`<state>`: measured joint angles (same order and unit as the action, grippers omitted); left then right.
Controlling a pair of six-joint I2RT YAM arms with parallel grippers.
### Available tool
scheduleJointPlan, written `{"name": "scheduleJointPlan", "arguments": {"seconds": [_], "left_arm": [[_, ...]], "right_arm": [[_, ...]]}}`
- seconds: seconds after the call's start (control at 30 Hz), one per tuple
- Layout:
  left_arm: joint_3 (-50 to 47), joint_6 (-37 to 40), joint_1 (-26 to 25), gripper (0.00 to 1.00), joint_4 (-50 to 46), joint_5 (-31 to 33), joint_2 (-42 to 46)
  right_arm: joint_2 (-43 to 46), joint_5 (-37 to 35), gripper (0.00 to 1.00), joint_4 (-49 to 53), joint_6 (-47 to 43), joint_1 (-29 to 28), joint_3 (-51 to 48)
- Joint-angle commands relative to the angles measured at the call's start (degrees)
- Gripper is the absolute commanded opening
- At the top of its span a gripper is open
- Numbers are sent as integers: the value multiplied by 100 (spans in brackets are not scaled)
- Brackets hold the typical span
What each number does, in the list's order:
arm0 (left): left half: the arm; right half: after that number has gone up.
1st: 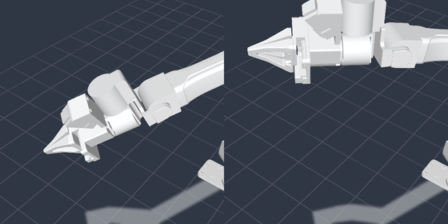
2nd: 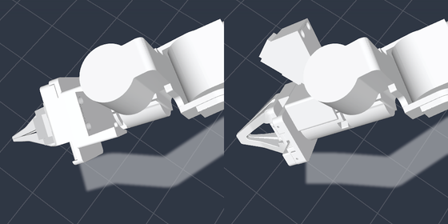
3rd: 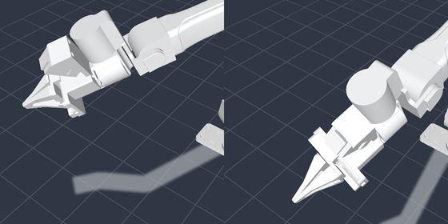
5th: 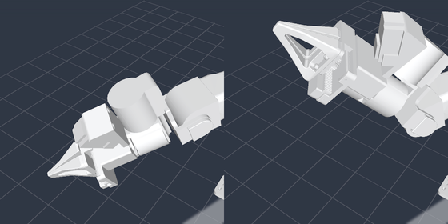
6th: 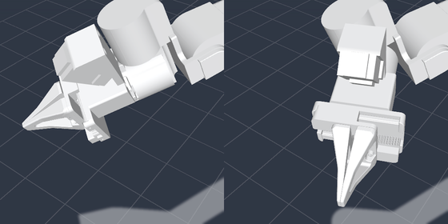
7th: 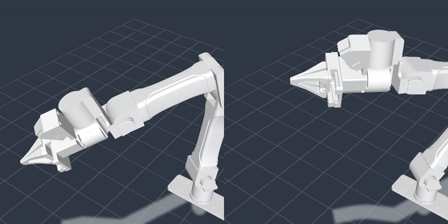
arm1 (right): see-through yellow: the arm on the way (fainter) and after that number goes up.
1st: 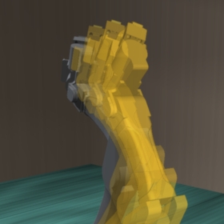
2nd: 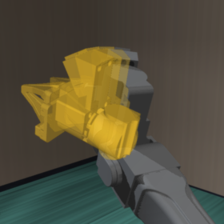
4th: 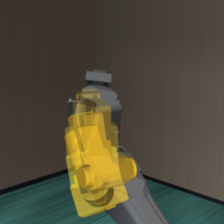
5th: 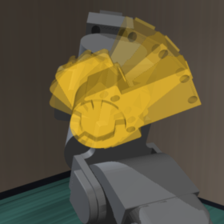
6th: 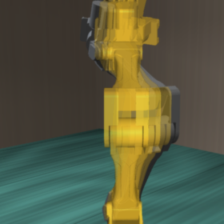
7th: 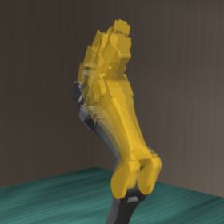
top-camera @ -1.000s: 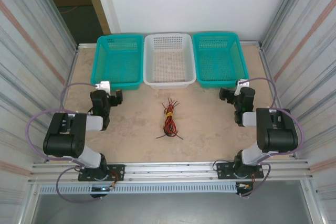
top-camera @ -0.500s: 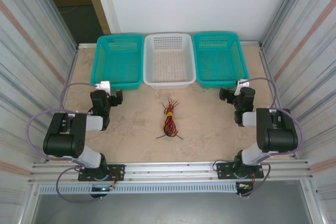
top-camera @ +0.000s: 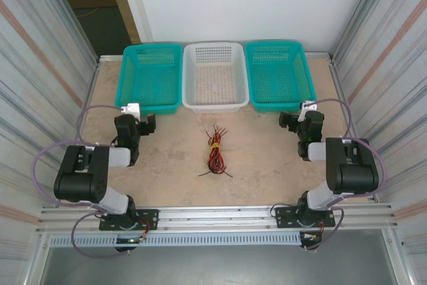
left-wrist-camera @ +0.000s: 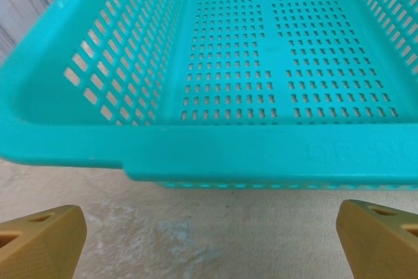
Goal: Untangle the cables
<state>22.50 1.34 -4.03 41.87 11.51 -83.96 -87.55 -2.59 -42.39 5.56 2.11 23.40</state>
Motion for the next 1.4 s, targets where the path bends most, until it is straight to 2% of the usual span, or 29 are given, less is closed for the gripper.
{"name": "scheduleJointPlan", "arguments": {"seconds": [0.0,0.1,0.2,0.33,0.47,0.53,0.6,0.67,0.77,0.83,0.9,0.93,0.97,1.07,1.1,1.23,1.37], "left_arm": [[356,198,-208,98,-954,463,666],[361,527,-641,99,-1213,1127,968],[675,66,-748,99,-2245,1453,1339],[1061,-917,-822,99,-3565,1385,1988],[1689,-1989,-981,92,-5471,1161,2437],[1836,-2432,-1269,89,-6232,1165,2748],[1796,-2682,-1727,89,-6566,1091,3155],[1783,-3026,-2277,90,-6832,1024,3425],[1852,-3362,-2926,87,-6955,788,3406],[1953,-3516,-3247,85,-6910,637,3217],[2036,-3686,-3505,83,-6803,431,2967],[2065,-3759,-3620,83,-6693,307,2826],[2089,-3877,-3716,82,-6596,210,2677],[2158,-4123,-3824,79,-6446,-121,2317],[2176,-4194,-3829,78,-6445,-183,2257],[2037,-4292,-3836,78,-6265,-187,2269],[1982,-4348,-3834,80,-6293,-124,2345]], "right_arm": [[532,-620,99,967,185,-78,467],[887,-893,99,1479,219,-179,607],[1326,-1339,99,2589,787,-259,903],[1759,-1791,99,4119,1517,-461,1231],[2186,-2306,99,5923,2382,-871,1590],[2416,-2528,99,6884,2902,-1115,1731],[2680,-2509,99,7726,3472,-1389,1827],[2821,-2154,99,8214,3421,-1971,1983],[2462,-3281,99,9734,4442,-3474,2847],[2266,-3899,99,10404,5462,-4208,3217],[2144,-4198,99,10287,6395,-4530,3060],[2140,-3642,99,9450,5589,-4560,2881],[2125,-2748,99,8418,4742,-4608,2586],[1782,-860,99,7174,4210,-4957,2325],[1646,-429,99,6942,4040,-5090,2310],[989,179,99,6579,3740,-5654,2586],[373,518,98,6151,3732,-5810,2767]]}}
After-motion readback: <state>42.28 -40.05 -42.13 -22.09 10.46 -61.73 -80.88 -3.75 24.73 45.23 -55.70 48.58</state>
